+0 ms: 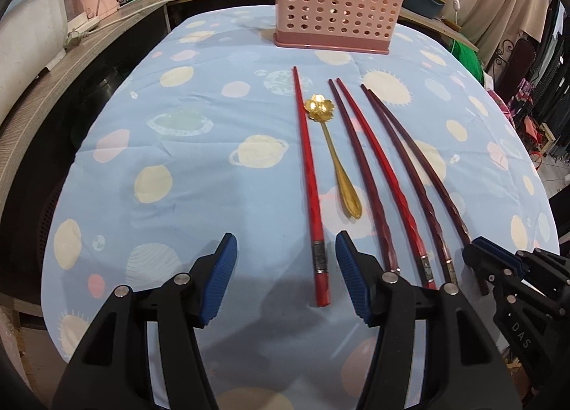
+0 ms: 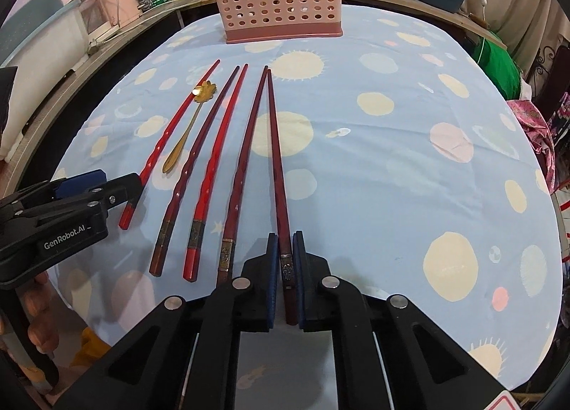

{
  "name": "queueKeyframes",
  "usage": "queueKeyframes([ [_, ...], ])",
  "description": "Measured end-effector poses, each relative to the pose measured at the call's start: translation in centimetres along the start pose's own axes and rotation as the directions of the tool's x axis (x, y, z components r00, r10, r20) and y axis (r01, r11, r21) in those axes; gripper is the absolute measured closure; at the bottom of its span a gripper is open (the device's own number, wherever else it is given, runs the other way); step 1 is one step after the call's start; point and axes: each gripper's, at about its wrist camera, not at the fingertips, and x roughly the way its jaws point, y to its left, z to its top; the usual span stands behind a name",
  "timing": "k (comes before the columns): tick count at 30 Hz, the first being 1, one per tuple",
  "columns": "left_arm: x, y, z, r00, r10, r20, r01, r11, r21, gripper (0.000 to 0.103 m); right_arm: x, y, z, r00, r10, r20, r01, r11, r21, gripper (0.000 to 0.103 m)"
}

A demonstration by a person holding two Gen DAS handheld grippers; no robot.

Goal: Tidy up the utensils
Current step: 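Grasp a dark red chopstick with the right tool while the left tool grasps a red chopstick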

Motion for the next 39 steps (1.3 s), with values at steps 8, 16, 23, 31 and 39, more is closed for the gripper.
queueKeyframes([
  [8,0.4,0.2,-0.1,1.000,-0.010,-0.013,0.010,1.000,-0.002,0.060,0.0,-0.2,0.0,1.000,0.008,-0.001,-0.008,1.000,0.003,0.095],
  [16,0.2,0.8,-0.2,0.999,-0.042,-0.021,0.042,0.999,-0.030,0.095,0.1,-0.3,0.1,1.000,0.012,-0.003,-0.012,1.000,0.006,0.095],
  [23,0.1,0.6,-0.3,0.999,-0.044,-0.025,0.043,0.999,-0.028,0.096,-0.1,-0.4,0.0,1.000,0.010,0.001,-0.010,1.000,0.017,0.096],
  [31,-1.3,0.9,0.4,1.000,-0.020,-0.003,0.020,0.999,-0.039,0.096,-1.6,-1.1,0.5,0.999,0.011,0.041,-0.012,0.999,0.038,0.096],
  [39,-4.7,1.3,3.1,0.996,-0.037,0.078,0.042,0.997,-0.062,0.096,-5.1,-2.3,3.4,0.989,0.023,0.144,-0.033,0.997,0.065,0.096],
])
